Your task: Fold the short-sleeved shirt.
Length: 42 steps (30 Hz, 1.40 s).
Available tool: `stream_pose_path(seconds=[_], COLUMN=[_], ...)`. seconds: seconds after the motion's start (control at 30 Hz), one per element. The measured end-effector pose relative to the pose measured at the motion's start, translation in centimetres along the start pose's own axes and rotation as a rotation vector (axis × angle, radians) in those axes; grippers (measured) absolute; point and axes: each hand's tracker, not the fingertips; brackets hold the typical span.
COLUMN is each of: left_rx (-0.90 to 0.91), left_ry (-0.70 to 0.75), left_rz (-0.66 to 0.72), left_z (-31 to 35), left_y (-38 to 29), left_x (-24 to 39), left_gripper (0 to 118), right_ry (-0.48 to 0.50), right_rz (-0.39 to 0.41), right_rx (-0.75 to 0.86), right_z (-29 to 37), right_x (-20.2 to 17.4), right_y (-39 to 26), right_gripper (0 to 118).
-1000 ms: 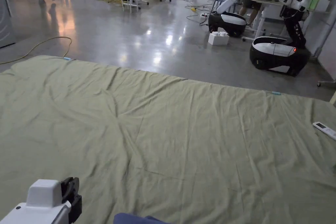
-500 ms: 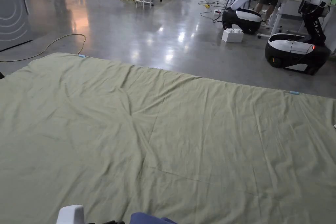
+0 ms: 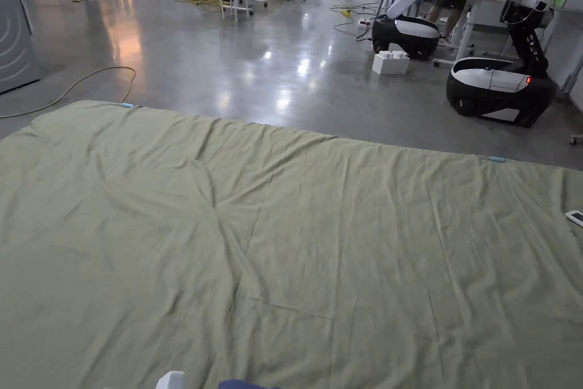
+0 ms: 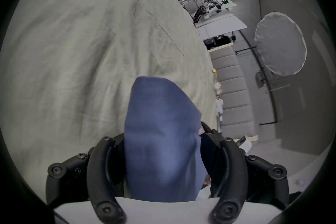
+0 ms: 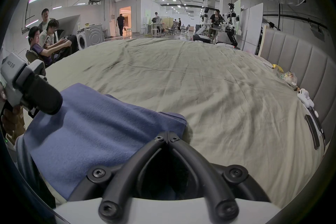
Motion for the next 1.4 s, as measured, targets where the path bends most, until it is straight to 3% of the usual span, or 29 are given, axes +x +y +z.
stream_pose_path(seconds=[0.07,0.27,0.47,0.7,0.93,1.17,1.4], left_rx=[-0.008,-0.01,-0.004,0.015,0.084,0.146,0.192], left_ry=[-0.01,-0.077,-0.098,-0.14,-0.139,0.023,0.216], left_rz=[0.021,0.083,0.081,0.022,-0.003,-0.017,-0.042], left_z=[-0.4,-1.0,-0.6,2.1,8.8,18.0,26.9], left_y=[0.2,-0.7,-0.6,0.3,3.8,7.2,10.9], left_x=[-0.6,-1.9,-2.2,1.0,1.5,1.3,0.7], left_gripper=[68,34,23,21,21,21,21], right_ry=[0.001,0.004,0.006,0.013,-0.032,-0.1,-0.124], right_rz=[-0.003,-0.01,-0.01,0.014,-0.041,0.019,-0.008], right_rx=[-0.001,-0.002,0.0,0.013,0.144,0.341,0.404], right_z=[0.0,-0.2,-0.1,0.9,2.3,4.6,6.3], right_x=[0.0,0.2,0.2,0.5,3.6,6.4,8.2], right_y=[-0.1,-0.2,-0.2,1.7,8.4,16.9,20.2], right_gripper=[1,1,1,1,1,1,1])
